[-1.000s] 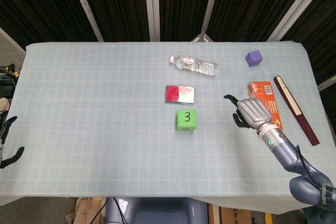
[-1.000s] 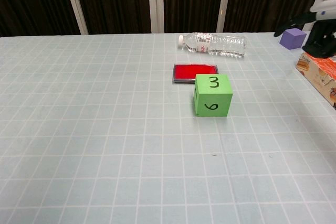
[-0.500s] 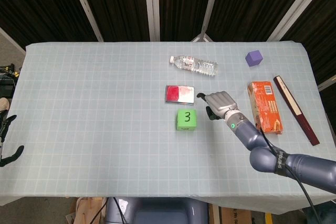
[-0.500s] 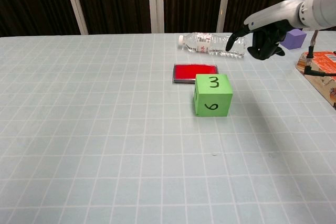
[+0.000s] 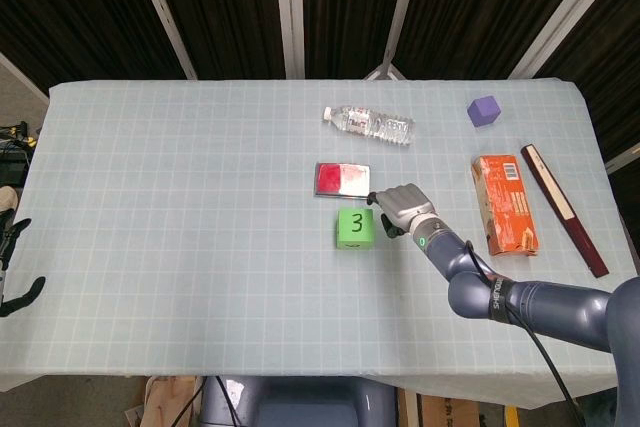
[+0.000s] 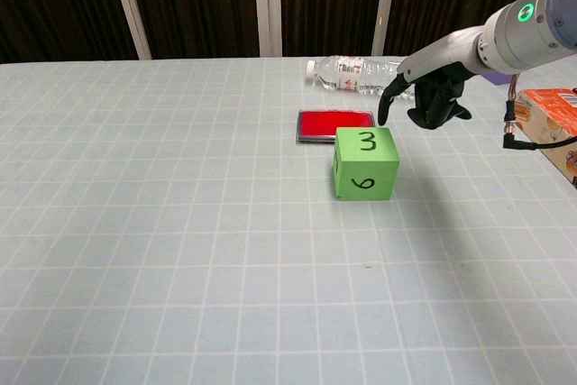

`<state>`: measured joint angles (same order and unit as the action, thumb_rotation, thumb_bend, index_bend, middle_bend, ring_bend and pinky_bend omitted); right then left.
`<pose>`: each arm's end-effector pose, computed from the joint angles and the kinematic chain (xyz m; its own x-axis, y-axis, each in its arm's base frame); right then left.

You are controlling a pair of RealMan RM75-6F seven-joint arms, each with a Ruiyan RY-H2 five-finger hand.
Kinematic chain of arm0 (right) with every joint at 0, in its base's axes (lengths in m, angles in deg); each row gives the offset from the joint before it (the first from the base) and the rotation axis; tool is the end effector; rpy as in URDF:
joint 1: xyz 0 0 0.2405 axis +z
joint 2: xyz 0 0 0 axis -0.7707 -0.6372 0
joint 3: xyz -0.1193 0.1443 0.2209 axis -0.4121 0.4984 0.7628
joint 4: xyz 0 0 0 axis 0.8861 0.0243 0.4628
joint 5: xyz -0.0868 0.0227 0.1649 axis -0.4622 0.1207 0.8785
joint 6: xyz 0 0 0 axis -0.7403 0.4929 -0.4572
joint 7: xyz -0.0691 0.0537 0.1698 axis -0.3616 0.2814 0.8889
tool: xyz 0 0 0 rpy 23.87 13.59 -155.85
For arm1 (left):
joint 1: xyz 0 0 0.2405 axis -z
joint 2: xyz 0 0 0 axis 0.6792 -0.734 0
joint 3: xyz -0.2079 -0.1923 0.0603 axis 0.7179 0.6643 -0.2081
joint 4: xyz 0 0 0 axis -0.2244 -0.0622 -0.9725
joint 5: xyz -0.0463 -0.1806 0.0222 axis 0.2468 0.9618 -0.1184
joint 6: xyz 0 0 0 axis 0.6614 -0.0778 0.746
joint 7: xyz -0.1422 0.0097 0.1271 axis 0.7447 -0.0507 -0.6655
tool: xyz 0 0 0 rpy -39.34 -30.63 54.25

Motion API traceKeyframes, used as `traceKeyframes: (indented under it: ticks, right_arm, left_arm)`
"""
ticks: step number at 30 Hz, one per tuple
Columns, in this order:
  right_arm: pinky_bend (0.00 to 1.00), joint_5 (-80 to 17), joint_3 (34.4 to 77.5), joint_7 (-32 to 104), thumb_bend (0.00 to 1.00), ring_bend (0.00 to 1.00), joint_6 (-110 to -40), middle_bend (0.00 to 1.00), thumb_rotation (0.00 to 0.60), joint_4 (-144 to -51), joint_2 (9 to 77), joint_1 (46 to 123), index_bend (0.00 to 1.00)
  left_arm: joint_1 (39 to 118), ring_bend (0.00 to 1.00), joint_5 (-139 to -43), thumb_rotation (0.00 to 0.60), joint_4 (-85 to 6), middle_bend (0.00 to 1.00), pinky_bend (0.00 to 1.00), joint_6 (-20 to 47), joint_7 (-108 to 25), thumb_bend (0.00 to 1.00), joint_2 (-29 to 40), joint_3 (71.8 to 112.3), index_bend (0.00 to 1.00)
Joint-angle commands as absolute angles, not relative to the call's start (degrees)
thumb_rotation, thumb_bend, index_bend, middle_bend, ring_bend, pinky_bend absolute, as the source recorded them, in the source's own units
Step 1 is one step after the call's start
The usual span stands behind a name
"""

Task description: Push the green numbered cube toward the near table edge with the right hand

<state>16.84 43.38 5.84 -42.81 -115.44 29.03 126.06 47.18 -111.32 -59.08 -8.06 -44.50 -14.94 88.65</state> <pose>-0.1070 -0.4613 0.0404 0.5386 -0.5881 0.6033 -0.8372 -0.2936 0.4613 -0.3445 0.2319 0.2151 0.4646 -0.0368 0.8848 0.8842 0.0745 -0.4612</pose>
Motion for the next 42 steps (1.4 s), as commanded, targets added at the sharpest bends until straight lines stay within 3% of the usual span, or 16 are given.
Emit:
traceKeyframes:
  ticks: [1, 42]
  right_arm:
    - [0.68, 17.0, 42.8, 6.5, 0.78, 0.81, -42.6, 0.86, 0.600, -115.1, 29.3, 126.5, 0.24]
    - [0.68, 7.3, 38.1, 17.6, 0.78, 0.81, -35.4, 0.86, 0.600, -122.5, 22.7, 128.7, 0.26]
  left_arm:
    - [47.2, 0.00, -111.3, 0.600, -59.1, 0.00, 0.03, -8.1, -44.6, 0.35, -14.9, 88.7, 0.13]
    - [47.1, 0.00, -112.3, 0.600, -58.9, 0.00, 0.03, -8.8, -44.1, 0.35, -14.7, 88.4, 0.13]
